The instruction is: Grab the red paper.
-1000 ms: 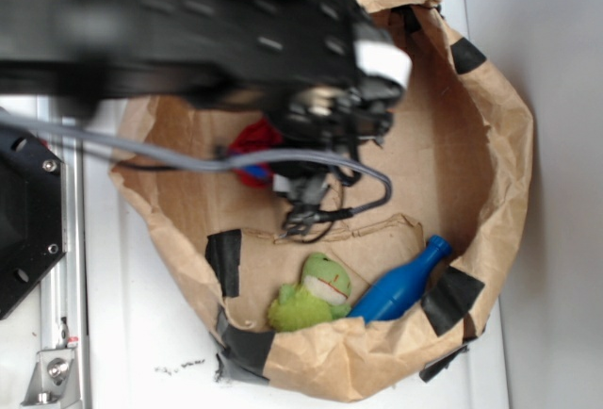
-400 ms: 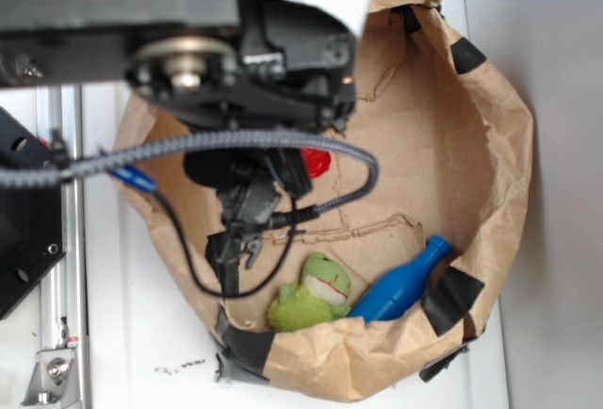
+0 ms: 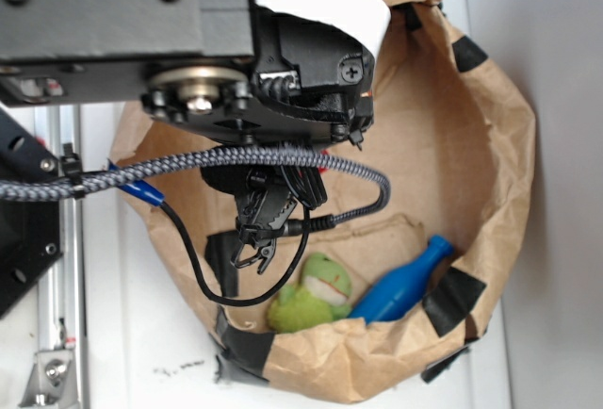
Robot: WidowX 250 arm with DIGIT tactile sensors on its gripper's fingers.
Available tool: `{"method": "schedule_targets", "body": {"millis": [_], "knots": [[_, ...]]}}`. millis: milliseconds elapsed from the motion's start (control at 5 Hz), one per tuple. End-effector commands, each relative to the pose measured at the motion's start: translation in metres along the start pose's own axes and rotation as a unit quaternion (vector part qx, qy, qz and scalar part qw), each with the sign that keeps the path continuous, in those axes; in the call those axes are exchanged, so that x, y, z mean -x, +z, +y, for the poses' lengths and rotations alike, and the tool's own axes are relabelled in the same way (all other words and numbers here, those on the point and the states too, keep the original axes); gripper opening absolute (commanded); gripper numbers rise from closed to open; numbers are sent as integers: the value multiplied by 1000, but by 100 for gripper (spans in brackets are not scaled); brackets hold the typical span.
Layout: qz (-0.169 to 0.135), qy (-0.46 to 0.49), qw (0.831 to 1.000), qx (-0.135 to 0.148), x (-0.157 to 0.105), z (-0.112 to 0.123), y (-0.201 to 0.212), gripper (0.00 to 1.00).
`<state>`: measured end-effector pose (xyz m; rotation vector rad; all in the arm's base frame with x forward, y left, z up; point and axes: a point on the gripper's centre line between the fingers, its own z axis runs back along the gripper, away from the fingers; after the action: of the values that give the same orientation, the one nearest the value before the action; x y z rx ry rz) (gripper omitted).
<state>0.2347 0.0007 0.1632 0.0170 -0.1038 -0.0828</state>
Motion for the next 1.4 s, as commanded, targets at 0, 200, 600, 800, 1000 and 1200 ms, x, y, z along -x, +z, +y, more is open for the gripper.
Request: {"method": "schedule_targets", "body": {"millis": [0, 200, 600, 800, 1000, 1200], "knots": [[-17, -76, 997, 2, 1, -7, -44, 100], [-27, -124, 992, -10, -4, -4, -70, 100], [-23, -157, 987, -17, -17, 6, -84, 100], [-16, -149, 989, -19, -19, 10, -86, 100], [-9, -144, 989, -21, -21, 14, -91, 100], [-8, -146, 989, -31, -17, 15, -95, 100]]}}
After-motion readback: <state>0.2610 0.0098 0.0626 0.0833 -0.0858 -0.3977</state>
